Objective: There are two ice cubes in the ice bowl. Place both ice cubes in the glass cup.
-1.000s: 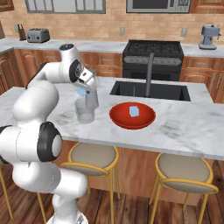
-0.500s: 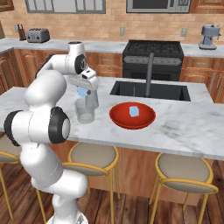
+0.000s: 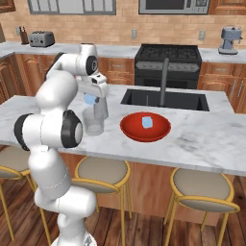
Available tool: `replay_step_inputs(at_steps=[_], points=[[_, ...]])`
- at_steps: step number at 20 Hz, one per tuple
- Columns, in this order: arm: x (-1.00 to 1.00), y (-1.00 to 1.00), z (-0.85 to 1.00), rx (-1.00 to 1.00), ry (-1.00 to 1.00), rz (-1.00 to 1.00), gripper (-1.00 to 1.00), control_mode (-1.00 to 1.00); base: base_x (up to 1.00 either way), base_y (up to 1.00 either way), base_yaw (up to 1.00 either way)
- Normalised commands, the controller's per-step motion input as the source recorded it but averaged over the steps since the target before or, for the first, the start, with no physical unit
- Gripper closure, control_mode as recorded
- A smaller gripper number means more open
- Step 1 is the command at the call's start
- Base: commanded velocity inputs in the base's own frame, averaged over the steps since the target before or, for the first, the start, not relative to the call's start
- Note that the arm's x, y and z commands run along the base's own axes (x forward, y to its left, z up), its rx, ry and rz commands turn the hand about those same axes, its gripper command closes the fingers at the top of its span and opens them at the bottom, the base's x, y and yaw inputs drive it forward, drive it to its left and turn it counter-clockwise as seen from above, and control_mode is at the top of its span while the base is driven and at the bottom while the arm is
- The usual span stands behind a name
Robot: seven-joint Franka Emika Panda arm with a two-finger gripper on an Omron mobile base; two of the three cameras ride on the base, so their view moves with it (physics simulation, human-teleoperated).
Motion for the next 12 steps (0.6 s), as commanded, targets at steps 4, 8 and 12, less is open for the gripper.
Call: replay_step_inputs(at_steps=[4, 8, 12], points=[[0.00, 0.00, -0.30, 0.04, 0.01, 0.00, 1.00, -1.00, 0.00, 0.00, 0.00], [0.01, 0.00, -0.22, 0.00, 0.00, 0.00, 1.00, -1.00, 0.00, 0.00, 0.00], [0.03, 0.00, -0.20, 0.00, 0.00, 0.00, 1.00, -1.00, 0.00, 0.00, 0.00]])
